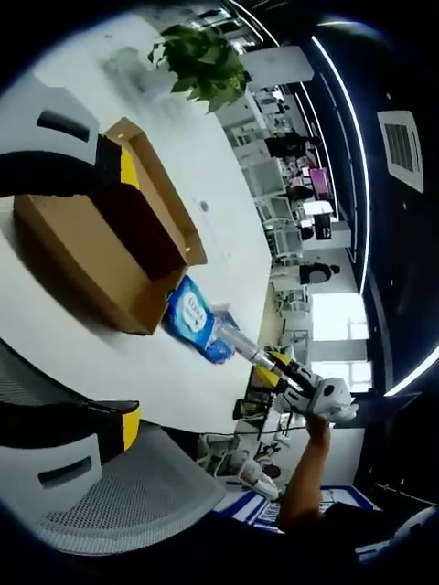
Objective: Operate the shoe box by opening the lid, removing the specified soft item, and placing it in the target area until the item is outside and the box remains undamaged.
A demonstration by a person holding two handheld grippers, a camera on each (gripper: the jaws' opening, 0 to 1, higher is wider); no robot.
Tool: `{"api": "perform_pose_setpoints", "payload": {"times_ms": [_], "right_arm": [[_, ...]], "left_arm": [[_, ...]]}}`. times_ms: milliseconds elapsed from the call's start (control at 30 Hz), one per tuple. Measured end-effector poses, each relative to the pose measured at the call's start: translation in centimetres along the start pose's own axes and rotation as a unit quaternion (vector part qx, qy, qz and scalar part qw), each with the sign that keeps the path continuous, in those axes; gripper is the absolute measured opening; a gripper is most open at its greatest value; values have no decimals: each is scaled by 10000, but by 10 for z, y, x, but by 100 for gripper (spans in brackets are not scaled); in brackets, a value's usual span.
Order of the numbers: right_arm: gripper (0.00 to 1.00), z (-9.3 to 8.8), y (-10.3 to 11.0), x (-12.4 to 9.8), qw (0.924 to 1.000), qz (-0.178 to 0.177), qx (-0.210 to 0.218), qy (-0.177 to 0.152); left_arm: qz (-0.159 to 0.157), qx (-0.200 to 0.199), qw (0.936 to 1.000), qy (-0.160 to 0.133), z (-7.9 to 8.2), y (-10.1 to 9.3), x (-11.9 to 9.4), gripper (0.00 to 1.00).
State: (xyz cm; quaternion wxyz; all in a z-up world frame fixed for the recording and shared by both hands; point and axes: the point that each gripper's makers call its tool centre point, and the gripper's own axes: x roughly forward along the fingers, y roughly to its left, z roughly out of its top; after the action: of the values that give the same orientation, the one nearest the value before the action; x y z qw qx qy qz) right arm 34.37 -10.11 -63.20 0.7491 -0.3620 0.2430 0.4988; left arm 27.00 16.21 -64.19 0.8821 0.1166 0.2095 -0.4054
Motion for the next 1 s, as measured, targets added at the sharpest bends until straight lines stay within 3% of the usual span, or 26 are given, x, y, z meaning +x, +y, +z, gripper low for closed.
{"api": "perform_pose_setpoints", "payload": {"times_ms": [467,1000], "right_arm": [[14,-16,-32,25,9971,380,-404,518],[14,-42,-69,47,9883,743,-696,1137]], "left_arm": [[423,-164,9989,-119,-5,13,-19,100],[614,-328,9975,-114,-17,18,-33,100]]}}
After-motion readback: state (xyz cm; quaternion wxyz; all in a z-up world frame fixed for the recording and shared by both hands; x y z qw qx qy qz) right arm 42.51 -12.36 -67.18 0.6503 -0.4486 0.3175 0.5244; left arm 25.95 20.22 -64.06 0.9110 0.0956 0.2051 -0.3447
